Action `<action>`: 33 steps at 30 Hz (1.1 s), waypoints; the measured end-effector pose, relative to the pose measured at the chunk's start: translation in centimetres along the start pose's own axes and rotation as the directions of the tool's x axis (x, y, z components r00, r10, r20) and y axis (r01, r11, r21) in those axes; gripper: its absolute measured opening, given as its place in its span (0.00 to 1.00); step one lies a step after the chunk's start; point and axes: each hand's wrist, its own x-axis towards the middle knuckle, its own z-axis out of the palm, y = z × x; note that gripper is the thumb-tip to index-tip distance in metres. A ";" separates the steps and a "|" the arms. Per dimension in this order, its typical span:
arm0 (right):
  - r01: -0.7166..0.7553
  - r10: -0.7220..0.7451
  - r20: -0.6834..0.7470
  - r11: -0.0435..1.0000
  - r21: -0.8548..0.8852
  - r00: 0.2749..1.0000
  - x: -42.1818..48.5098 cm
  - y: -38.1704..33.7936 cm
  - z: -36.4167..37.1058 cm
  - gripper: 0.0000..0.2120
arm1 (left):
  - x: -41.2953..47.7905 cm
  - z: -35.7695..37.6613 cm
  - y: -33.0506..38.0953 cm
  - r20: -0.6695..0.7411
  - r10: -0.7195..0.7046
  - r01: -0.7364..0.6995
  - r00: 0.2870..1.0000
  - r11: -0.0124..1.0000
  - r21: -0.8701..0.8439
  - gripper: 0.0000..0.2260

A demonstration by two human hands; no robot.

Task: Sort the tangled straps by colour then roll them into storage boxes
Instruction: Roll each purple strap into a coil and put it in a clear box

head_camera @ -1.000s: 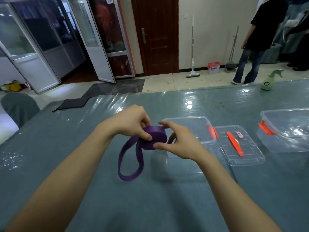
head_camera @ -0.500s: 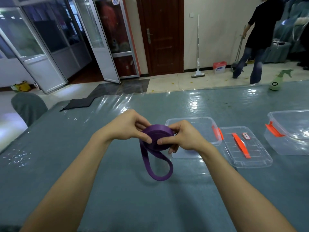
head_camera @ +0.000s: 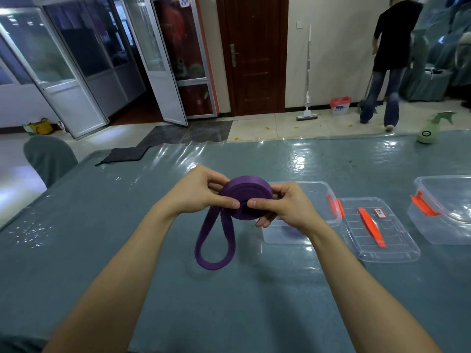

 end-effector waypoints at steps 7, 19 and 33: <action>0.139 -0.191 0.002 0.710 -0.691 0.982 -1.3 2.8 0.9 0.67 | 0.9 -0.9 -0.6 0.063 -0.094 0.089 0.994 0.993 0.081 0.12; 0.264 -0.527 0.176 0.096 -0.960 0.832 0.3 5.9 3.1 0.51 | 2.7 -0.2 -1.2 0.179 -0.180 0.133 0.967 0.960 0.246 0.14; -0.108 -0.465 -0.363 0.488 -0.866 0.808 -3.1 12.3 2.4 0.45 | -4.9 15.0 -19.8 -0.077 -0.579 0.456 0.812 0.711 -0.535 0.15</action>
